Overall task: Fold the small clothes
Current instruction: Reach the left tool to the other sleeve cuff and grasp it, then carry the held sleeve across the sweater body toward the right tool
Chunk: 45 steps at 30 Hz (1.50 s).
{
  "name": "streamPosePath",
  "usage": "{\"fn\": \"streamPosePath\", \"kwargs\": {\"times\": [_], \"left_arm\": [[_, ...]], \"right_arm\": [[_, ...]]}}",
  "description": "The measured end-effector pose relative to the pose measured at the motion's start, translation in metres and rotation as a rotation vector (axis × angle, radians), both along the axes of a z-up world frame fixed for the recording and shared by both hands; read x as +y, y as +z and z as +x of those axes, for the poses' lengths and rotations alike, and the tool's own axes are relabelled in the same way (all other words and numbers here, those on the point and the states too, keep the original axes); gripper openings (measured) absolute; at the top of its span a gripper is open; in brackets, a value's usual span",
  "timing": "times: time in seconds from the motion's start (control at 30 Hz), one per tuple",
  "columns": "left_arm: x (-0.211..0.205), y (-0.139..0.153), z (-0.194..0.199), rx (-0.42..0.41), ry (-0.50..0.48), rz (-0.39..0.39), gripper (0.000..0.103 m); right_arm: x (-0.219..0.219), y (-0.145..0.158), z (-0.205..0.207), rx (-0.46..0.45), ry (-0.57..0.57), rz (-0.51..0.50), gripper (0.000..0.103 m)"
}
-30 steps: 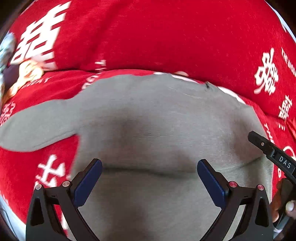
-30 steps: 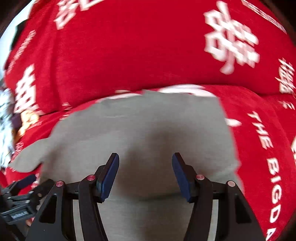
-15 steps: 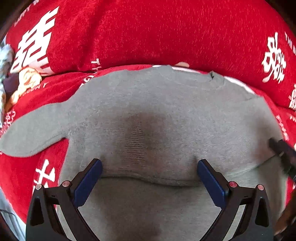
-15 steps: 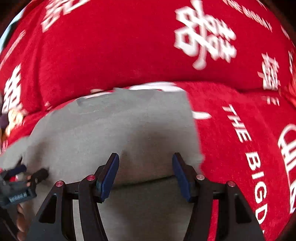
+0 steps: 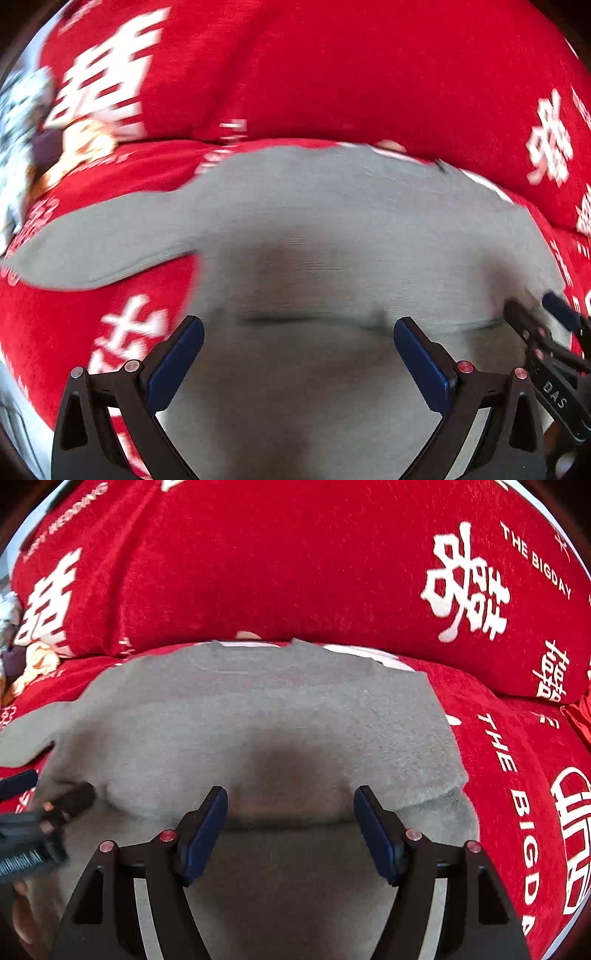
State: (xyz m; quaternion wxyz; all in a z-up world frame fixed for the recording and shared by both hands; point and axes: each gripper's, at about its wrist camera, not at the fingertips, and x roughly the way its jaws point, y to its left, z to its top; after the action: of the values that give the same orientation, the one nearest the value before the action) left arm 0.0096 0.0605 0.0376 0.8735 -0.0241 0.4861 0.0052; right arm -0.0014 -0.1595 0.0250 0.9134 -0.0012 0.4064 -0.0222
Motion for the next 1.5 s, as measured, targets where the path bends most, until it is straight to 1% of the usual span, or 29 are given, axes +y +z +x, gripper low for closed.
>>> {"fn": "streamPosePath", "kwargs": {"times": [0.1,0.2,0.23,0.27,0.3,0.37,0.4,0.43,0.47,0.5,0.57,0.63,0.7,0.8,0.83,0.9,0.93,0.97,1.0,1.03,1.07,1.1,1.13,1.2,1.23,1.37,1.43,1.5], "left_arm": [[0.069,0.004,-0.008,-0.024,0.152,-0.007,0.103],[0.141,0.004,-0.009,-0.033,0.319,-0.031,0.103],[0.181,0.002,-0.01,-0.028,0.409,-0.071,0.103],[0.206,0.0,-0.011,-0.027,0.463,-0.103,0.103],[0.239,-0.003,-0.013,-0.029,0.538,-0.141,0.103],[0.289,-0.01,-0.019,-0.034,0.664,-0.178,0.103],[0.309,-0.017,-0.021,-0.034,0.711,-0.206,0.103],[0.32,-0.022,-0.022,-0.031,0.734,-0.23,0.103],[0.34,-0.029,-0.021,-0.02,0.765,-0.272,0.103],[0.352,-0.031,-0.019,-0.032,0.779,-0.286,0.103],[0.357,-0.027,-0.012,-0.055,0.768,-0.255,0.103],[0.365,-0.03,0.003,-0.046,0.741,-0.259,0.103],[0.365,-0.031,0.016,-0.043,0.746,-0.21,0.103],[0.359,-0.032,0.04,-0.03,0.724,-0.139,0.103],[0.359,-0.031,0.044,-0.026,0.721,-0.127,0.103],[0.359,-0.029,0.049,-0.028,0.71,-0.111,0.102],[0.358,-0.028,0.05,-0.037,0.707,-0.114,0.097],[0.356,-0.026,0.051,-0.049,0.714,-0.094,0.077],[0.355,-0.024,0.052,-0.056,0.711,-0.065,0.054],[0.355,-0.024,0.053,-0.055,0.704,-0.062,0.047],[0.357,-0.024,0.053,-0.06,0.691,-0.073,0.034],[0.359,-0.023,0.052,-0.064,0.678,-0.097,0.015],[0.363,-0.024,0.051,-0.062,0.666,-0.151,0.012],[0.367,-0.022,0.046,-0.066,0.676,-0.184,0.011],[0.367,-0.02,0.043,-0.07,0.682,-0.188,0.01],[0.353,-0.002,0.033,-0.136,0.665,-0.129,0.01],[0.337,0.012,0.033,-0.171,0.638,-0.081,0.01],[0.323,0.022,0.034,-0.19,0.612,-0.054,0.01]], "right_arm": [[0.02,-0.003,-0.006,0.003,0.048,0.013,0.074],[0.04,-0.008,-0.009,0.016,0.09,0.008,0.074],[0.047,-0.01,-0.011,0.019,0.105,-0.001,0.074],[0.053,-0.012,-0.01,0.022,0.114,-0.007,0.074],[0.058,-0.013,-0.01,0.025,0.121,-0.011,0.074],[0.065,-0.016,-0.008,0.027,0.131,-0.019,0.074],[0.069,-0.017,-0.008,0.023,0.134,-0.026,0.074],[0.072,-0.018,-0.007,0.016,0.133,-0.034,0.074],[0.075,-0.019,-0.006,0.008,0.131,-0.044,0.074],[0.078,-0.019,-0.005,-0.002,0.128,-0.056,0.074],[0.084,-0.022,-0.004,-0.023,0.126,-0.081,0.076],[0.088,-0.024,-0.004,-0.037,0.122,-0.102,0.078],[0.09,-0.025,-0.003,-0.04,0.118,-0.108,0.079],[0.086,-0.027,-0.002,-0.032,0.113,-0.069,0.081],[0.082,-0.028,-0.001,-0.026,0.11,-0.043,0.081],[0.08,-0.029,0.0,-0.023,0.108,-0.024,0.082],[0.08,-0.029,0.0,-0.024,0.108,-0.026,0.082],[0.079,-0.029,0.0,-0.024,0.108,-0.029,0.082],[0.079,-0.029,0.0,-0.024,0.108,-0.033,0.082],[0.079,-0.029,0.0,-0.025,0.107,-0.035,0.082],[0.078,-0.029,0.0,-0.025,0.106,-0.033,0.082],[0.079,-0.029,0.0,-0.025,0.106,-0.031,0.082],[0.079,-0.029,0.0,-0.025,0.105,-0.028,0.082],[0.078,-0.029,0.0,-0.025,0.104,-0.027,0.082],[0.08,-0.028,0.0,-0.025,0.102,-0.03,0.082],[0.08,-0.028,-0.001,-0.025,0.102,-0.031,0.082],[0.08,-0.028,-0.001,-0.025,0.103,-0.029,0.082],[0.079,-0.028,-0.001,-0.025,0.103,-0.023,0.082]]}}
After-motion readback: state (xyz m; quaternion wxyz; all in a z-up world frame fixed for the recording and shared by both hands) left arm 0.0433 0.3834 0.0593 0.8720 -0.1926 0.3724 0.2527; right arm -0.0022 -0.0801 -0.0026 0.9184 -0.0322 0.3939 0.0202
